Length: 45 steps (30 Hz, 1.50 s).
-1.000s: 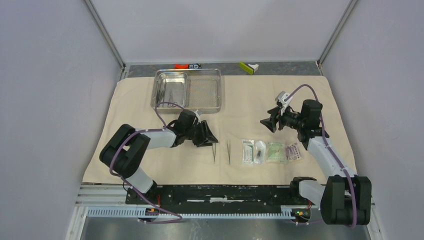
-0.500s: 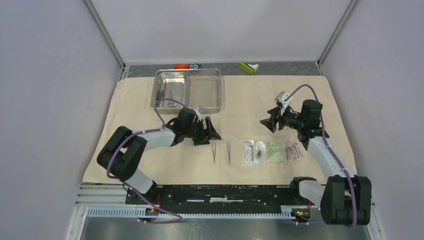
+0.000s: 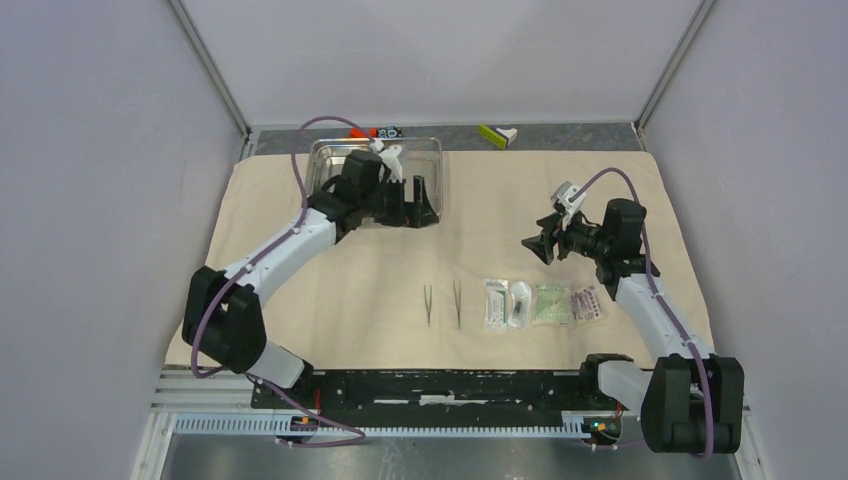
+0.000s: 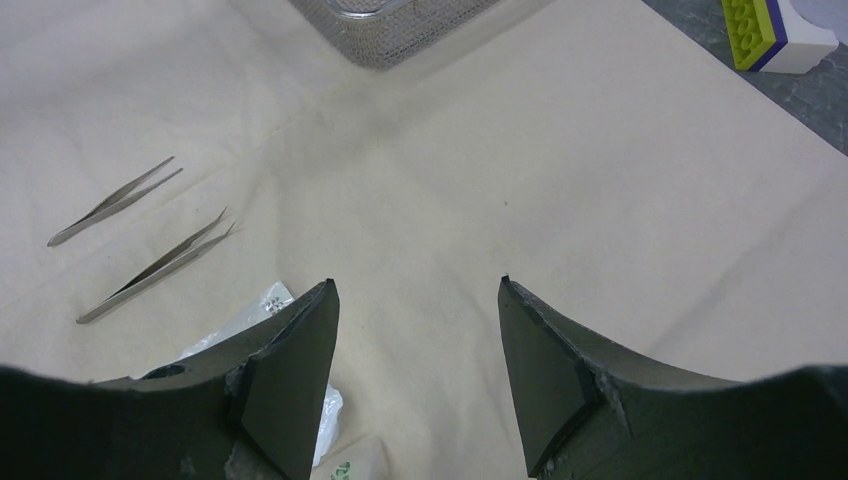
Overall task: Open and lay out the surgical kit
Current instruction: Place the medical item in the surgical kit, then pick up the medical item from the container.
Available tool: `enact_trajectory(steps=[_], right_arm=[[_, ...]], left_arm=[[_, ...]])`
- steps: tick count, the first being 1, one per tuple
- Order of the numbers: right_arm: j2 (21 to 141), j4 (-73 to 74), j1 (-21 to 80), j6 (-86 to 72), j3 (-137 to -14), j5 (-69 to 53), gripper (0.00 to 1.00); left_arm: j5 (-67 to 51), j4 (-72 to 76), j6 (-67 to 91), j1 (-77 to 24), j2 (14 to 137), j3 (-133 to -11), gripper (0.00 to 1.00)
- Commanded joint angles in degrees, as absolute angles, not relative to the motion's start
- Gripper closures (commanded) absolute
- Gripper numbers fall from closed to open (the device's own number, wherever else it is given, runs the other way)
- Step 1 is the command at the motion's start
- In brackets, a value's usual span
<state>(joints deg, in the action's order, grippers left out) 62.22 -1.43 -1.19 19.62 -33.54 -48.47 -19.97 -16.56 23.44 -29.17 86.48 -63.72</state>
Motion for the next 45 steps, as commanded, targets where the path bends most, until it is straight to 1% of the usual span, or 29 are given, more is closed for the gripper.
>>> enact_trajectory(steps=[1,5,7,9,13,15,20,24,27,32,37,40,45], right_arm=[[62.24,-1.01,-1.32,20.68,-36.27,-47.64,0.34],[62.13,-0.19,-1.34,21.85,-36.53,-47.39,0.33],[62.85,1.79,-1.32,22.64,-37.29,-47.42,0.33],[63.51,2.86,-1.35,23.39,-37.91,-47.37,0.34],[64.19,5.16,-1.45,25.36,-38.99,-47.20,0.33],[64.69,6.48,-1.44,26.55,-39.56,-47.20,0.33],[66.40,8.90,-1.51,28.59,-40.55,-47.41,0.34],[68.06,10.17,-1.49,29.49,-41.21,-48.09,0.34],[69.03,10.86,-1.51,30.00,-41.63,-48.32,0.34],[70.12,11.60,-1.49,30.59,-42.01,-48.52,0.34],[70.57,11.69,-1.56,30.67,-42.14,-48.67,0.34],[70.51,11.60,-1.49,30.72,-42.02,-48.87,0.34],[70.45,11.73,-1.52,30.74,-41.95,-49.02,0.35]], left_arm=[[-14.09,-27.13,11.09,-23.80,85.85,-72.09,0.02],[-12.63,-30.73,6.59,-17.20,90.71,-78.11,0.02],[-12.06,-32.82,3.91,-14.41,93.76,-81.48,0.04],[-10.86,-35.36,0.88,-12.48,97.53,-85.40,0.07],[-8.58,-40.28,-4.44,-9.41,106.10,-93.02,0.18],[-6.39,-41.36,-6.61,-8.18,109.90,-96.17,0.22],[2.89,-43.93,-13.11,-7.33,118.36,-104.14,0.25],[7.13,-46.27,-16.45,-6.94,124.24,-110.93,0.29],[8.76,-47.81,-17.87,-6.73,127.84,-115.04,0.36],[11.29,-48.34,-19.79,-6.31,131.22,-117.33,0.45],[11.84,-48.34,-20.25,-5.58,132.75,-117.59,0.49],[12.24,-48.35,-20.65,-5.32,133.72,-118.23,0.53],[12.56,-48.34,-20.90,-4.96,134.93,-118.89,0.55]])
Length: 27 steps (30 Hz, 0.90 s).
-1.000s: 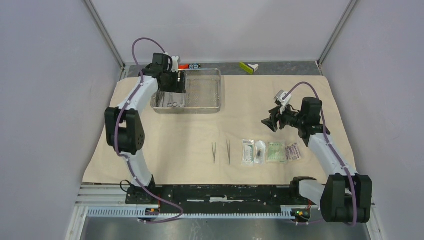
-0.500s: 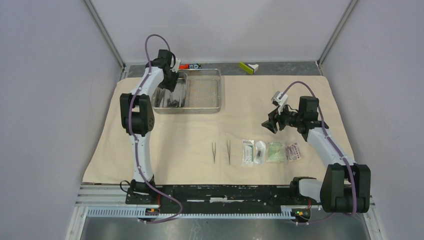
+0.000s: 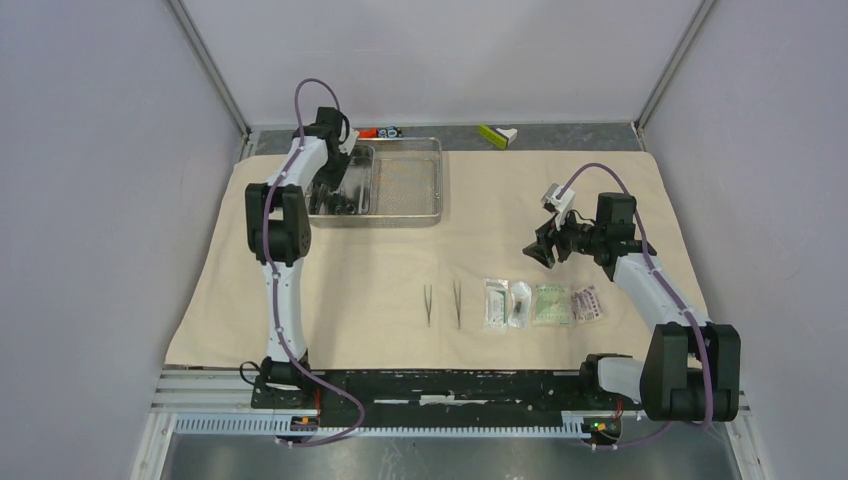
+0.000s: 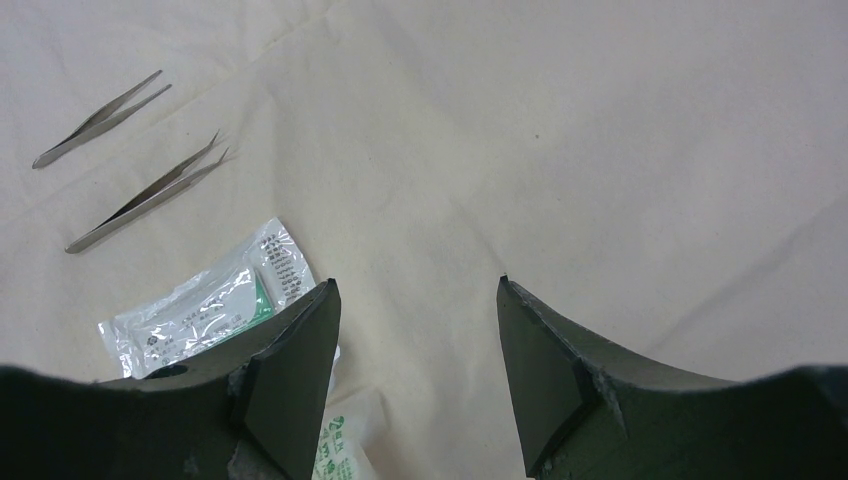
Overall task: Open and lay out the surgical kit
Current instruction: Pick up the medical item from the container.
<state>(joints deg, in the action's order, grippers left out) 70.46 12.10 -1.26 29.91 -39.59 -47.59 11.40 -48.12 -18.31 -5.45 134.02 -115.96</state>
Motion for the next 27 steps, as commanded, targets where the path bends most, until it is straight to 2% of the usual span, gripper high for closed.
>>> enact_trajectory(steps=[1,8,23,27], right_arm=[[70.45,11.66,-1.49,30.74,-41.92,-49.09,0.34],[70.42,11.62,-1.52,30.74,-41.75,-49.22,0.35],[70.71,11.51,-1.54,30.60,-41.66,-49.57,0.35],[70.77,11.43,-1.50,30.48,-41.62,-49.75,0.34]], left_arm=[[12.75,-48.36,-21.03,-4.85,135.39,-119.12,0.55],[11.70,-50.30,-20.85,-3.97,138.02,-121.28,0.57],[2.87,-54.95,-19.36,-2.85,139.88,-123.31,0.78],[2.12,-54.94,-19.46,-2.90,139.24,-123.53,0.86]])
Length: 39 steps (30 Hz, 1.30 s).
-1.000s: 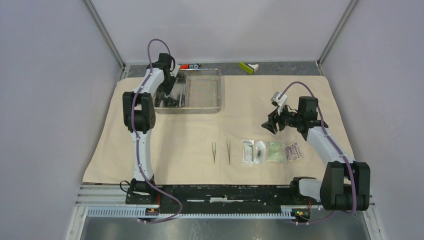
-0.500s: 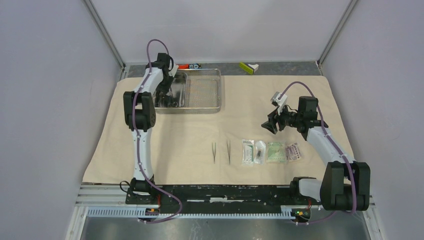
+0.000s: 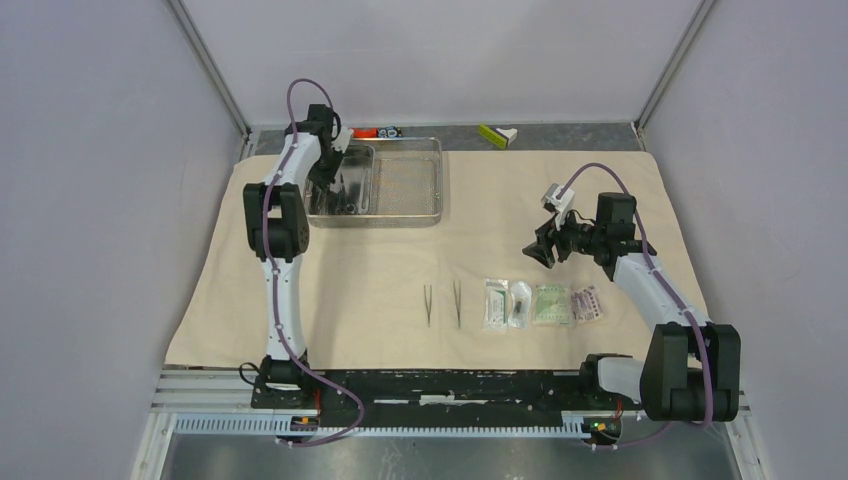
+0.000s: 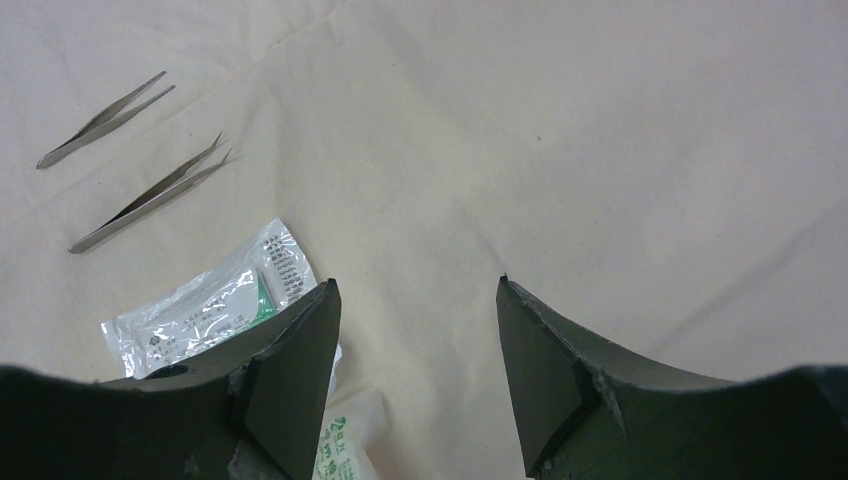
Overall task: Open and lay out the surgical kit
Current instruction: Pick up the medical item from the container.
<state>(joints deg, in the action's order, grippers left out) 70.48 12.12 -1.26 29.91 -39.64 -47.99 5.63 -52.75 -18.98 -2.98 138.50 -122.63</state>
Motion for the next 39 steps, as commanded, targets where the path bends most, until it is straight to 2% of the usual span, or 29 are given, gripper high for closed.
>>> enact_trajectory(steps=[1,6,16,39], right_arm=[[70.84,11.40,-1.49,30.48,-41.66,-49.75,0.34],[70.61,11.34,-1.52,30.50,-41.57,-49.75,0.34],[70.24,11.25,-1.50,30.51,-41.33,-49.58,0.34],[70.55,11.00,-1.58,30.41,-41.31,-49.57,0.35]], left_arm=[[1.98,-55.03,-19.51,-2.89,139.03,-123.65,0.88],[1.00,-54.94,-19.55,-2.90,137.46,-123.66,0.98],[0.26,-54.94,-19.02,-2.90,135.54,-124.10,0.98],[-9.76,-52.34,-15.51,-2.88,123.43,-121.38,0.98]])
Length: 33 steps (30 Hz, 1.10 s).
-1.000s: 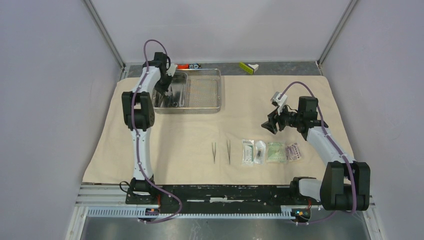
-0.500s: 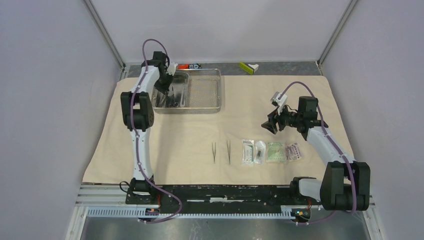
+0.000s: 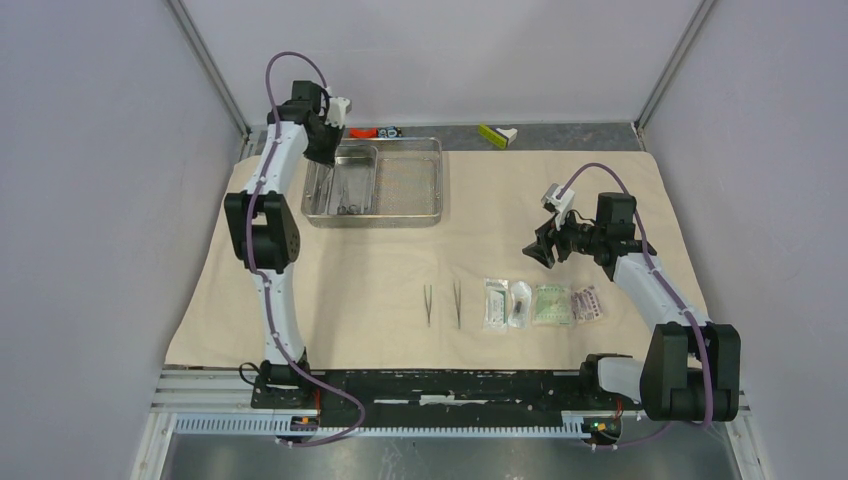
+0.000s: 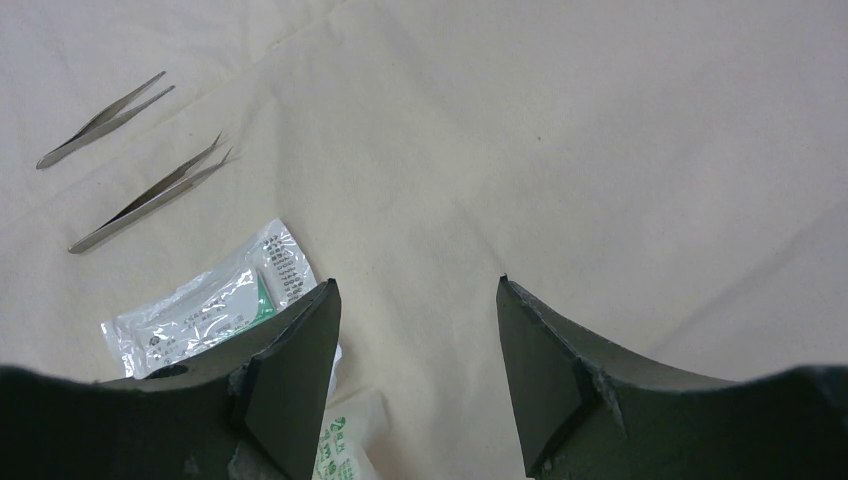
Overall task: Open and lay out the surgical kit
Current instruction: Pick up the medical item from the container, then place the medical item in the surgical kit.
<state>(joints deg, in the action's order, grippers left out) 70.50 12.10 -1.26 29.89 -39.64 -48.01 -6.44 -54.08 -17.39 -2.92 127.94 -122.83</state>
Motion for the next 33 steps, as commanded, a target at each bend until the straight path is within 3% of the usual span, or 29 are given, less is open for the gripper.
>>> enact_trajectory(steps=[1,8,15,18,25,33], right_arm=[[70.50,10.87,-1.62,30.32,-41.31,-49.66,0.34],[70.58,8.21,-1.54,26.69,-41.62,-50.19,0.35],[71.70,4.77,1.67,22.13,-45.04,-51.46,0.36],[72.47,2.48,4.77,19.08,-47.53,-51.79,0.36],[74.08,-5.87,12.71,10.94,-48.34,-49.91,0.37],[71.70,-0.60,12.58,16.87,-46.87,-42.75,0.37]], left_arm=[[-10.73,-51.92,-15.32,-2.84,122.64,-120.68,0.98],[-20.06,-51.11,-7.77,-4.35,115.48,-113.38,0.98],[-23.84,-34.08,-9.53,-16.01,97.19,-86.75,0.98],[-22.76,-25.59,-12.67,-20.77,89.77,-77.04,0.98],[-17.40,-25.38,-8.25,-28.35,87.18,-72.39,0.98],[-6.09,-30.11,5.36,-39.24,87.33,-68.03,0.98]])
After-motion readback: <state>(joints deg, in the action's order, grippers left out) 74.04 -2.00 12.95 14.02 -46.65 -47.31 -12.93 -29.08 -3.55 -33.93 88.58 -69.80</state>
